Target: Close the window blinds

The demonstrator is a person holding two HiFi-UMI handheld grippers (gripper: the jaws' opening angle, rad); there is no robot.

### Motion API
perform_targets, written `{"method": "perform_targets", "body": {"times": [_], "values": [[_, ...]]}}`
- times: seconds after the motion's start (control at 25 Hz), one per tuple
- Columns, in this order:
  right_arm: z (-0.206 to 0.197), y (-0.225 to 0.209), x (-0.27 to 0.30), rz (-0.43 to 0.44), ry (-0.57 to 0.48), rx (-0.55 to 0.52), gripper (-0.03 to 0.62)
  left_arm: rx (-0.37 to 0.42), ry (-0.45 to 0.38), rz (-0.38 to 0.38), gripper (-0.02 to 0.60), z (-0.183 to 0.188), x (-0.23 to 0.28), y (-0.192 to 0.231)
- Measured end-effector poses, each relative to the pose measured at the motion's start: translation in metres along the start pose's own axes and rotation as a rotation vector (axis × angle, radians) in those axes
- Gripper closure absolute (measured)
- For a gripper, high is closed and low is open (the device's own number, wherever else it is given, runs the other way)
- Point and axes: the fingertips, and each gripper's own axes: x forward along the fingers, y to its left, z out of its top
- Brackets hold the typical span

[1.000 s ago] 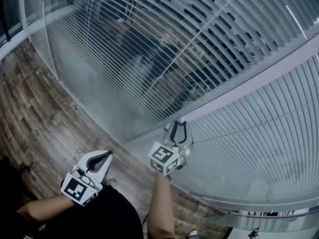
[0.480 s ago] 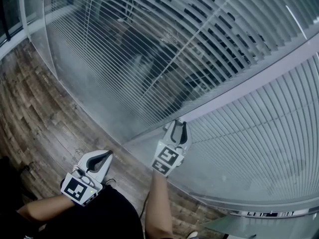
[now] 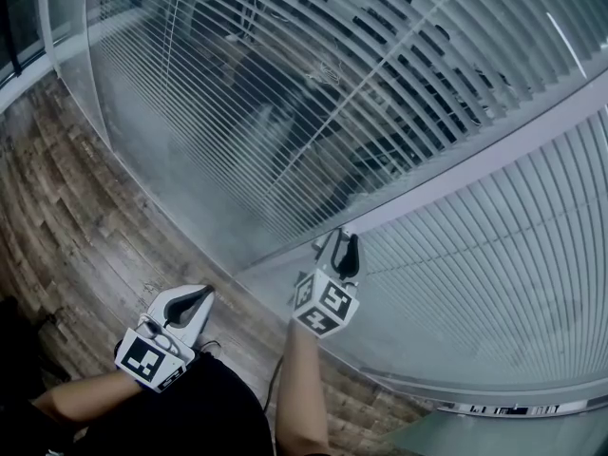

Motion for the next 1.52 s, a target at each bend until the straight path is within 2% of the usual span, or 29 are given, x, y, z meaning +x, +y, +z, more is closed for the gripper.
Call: {"method": "perform_targets", "body": {"times": [0.44,0.52,0.6,0.68,0.8,0.96,1.08,1.16,1.28,1.52], "values": [[0.000,-0.008,-0.001,0.028,-0.021,0.399,0.462,-0.021,-0.001,0.007,0.580,0.001,-0.007,0.000],[0.000,-0.009,-0.001,0.044,-0.025,0.439,0.462,-0.028,-0.003,0.008,0.580,0.001,-0.008,0.000],[0.000,-0.008,-0.001,0.058,-0.027,0.431,0.461,-0.030,-0.005,0.006,0.580,0.001,-0.009,0.000],[0.000,-0.007,-0.001,0.077,-0.021,0.368,0.456,-0.029,-0.006,0.003,0.580,0.000,-0.009,0.000],[0.001,-0.007,-0.004,0.101,-0.014,0.201,0.453,-0.045,-0.003,0.005,0.580,0.000,-0.010,0.001],[0.012,0.000,-0.014,0.098,-0.029,-0.144,0.431,-0.048,0.007,0.014,0.580,-0.002,-0.013,0.002],[0.008,0.011,-0.014,0.090,0.006,-0.410,0.414,-0.042,0.008,0.009,0.580,-0.003,-0.014,-0.001],[0.005,0.014,-0.013,0.065,0.024,-0.551,0.413,-0.042,0.004,0.007,0.580,-0.003,-0.015,-0.002],[0.001,0.018,-0.010,0.045,0.051,-0.679,0.413,-0.049,0.004,0.014,0.580,-0.003,-0.016,-0.001],[-0.021,0.016,0.000,0.009,0.114,-0.809,0.417,-0.055,0.001,0.026,0.580,-0.010,-0.018,0.005]]}}
